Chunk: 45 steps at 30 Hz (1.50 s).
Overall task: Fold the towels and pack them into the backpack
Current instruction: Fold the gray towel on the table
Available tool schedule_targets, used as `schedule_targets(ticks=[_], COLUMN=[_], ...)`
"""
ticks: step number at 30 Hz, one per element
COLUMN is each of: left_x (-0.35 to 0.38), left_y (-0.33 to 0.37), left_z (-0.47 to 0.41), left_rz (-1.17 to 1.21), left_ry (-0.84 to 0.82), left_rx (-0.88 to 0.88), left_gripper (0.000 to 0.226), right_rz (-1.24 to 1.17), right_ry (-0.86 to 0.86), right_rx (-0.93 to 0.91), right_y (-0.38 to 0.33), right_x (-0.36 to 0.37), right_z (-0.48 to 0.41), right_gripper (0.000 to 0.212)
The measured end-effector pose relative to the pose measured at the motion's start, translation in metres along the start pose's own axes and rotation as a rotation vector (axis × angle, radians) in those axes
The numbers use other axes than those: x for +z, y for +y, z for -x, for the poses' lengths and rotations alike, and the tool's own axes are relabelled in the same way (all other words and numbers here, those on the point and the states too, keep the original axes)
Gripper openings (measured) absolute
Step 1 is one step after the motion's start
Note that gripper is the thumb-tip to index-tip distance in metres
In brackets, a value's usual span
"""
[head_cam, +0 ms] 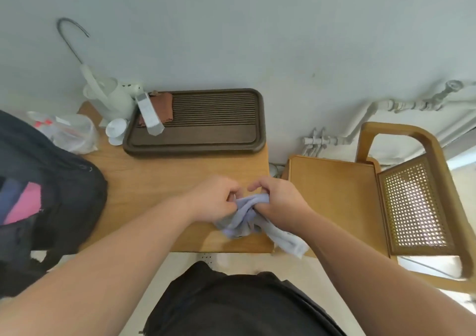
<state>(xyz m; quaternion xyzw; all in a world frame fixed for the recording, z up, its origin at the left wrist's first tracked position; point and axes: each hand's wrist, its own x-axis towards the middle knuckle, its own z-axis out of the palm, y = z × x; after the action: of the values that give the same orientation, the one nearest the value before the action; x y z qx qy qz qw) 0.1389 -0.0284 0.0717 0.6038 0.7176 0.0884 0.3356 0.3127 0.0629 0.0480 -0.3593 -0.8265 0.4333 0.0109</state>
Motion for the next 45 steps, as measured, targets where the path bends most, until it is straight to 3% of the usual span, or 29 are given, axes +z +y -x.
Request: schedule_targets(ticks=[3,5,7,10,13,15,17,20,24,31,36,40,45], left_x=[0.009,0.012,0.012,0.007,0.002,0.001,0.000,-0.007,-0.021,-0.042,-0.049,-0.057,-0.062], left_y=[-0.001,0.005,0.009,0.015,0.014,0.013,0.009,0.001,-0.014,-0.062,-0.079,-0.087,-0.102], left_z=[0.018,0.030,0.038,0.046,0.051,0.054,0.056,0.064,0.083,0.111,0.123,0.130,0.135], left_rz=[0.087,0.154,0.311,0.558,0.413,0.369,0.360,0.386,0.439,0.315,0.389,0.552,0.670], left_ry=[0.098,0.153,0.127,0.071,0.053,0.053,0.092,0.146,0.196,0.115,0.298,0.437,0.497], left_rx=[-0.025,-0.021,-0.043,-0.076,-0.104,-0.094,-0.068,-0.040,0.022,-0.009,0.015,-0.019,-0.057], left_gripper=[0.008,0.012,0.020,0.013,0.028,0.022,0.012,0.015,0.012,0.017,0.023,0.028,0.029], right_rz=[0.081,0.008,-0.081,-0.170,-0.337,-0.417,-0.335,-0.209,-0.047,-0.167,-0.133,0.108,0.235], right_ry=[0.030,0.016,-0.004,-0.027,-0.105,-0.174,-0.163,-0.073,-0.013,0.070,0.037,-0.117,-0.071], right_rx=[-0.051,-0.097,-0.168,-0.238,-0.218,-0.185,-0.169,-0.175,-0.240,-0.217,-0.231,-0.162,0.066], right_y=[-0.002,-0.011,-0.021,-0.033,-0.036,-0.037,-0.037,-0.041,-0.052,-0.081,-0.112,-0.111,-0.084], right_x=[-0.001,0.000,0.000,-0.003,-0.007,-0.005,0.001,0.011,0.026,0.050,0.065,0.078,0.094], right_z=[0.009,0.015,0.019,0.024,0.028,0.029,0.026,0.022,0.018,0.016,0.020,0.019,0.016], right_gripper=[0.027,0.023,0.023,0.027,0.024,0.015,0.013,0.017,0.006,0.017,0.018,0.029,0.012])
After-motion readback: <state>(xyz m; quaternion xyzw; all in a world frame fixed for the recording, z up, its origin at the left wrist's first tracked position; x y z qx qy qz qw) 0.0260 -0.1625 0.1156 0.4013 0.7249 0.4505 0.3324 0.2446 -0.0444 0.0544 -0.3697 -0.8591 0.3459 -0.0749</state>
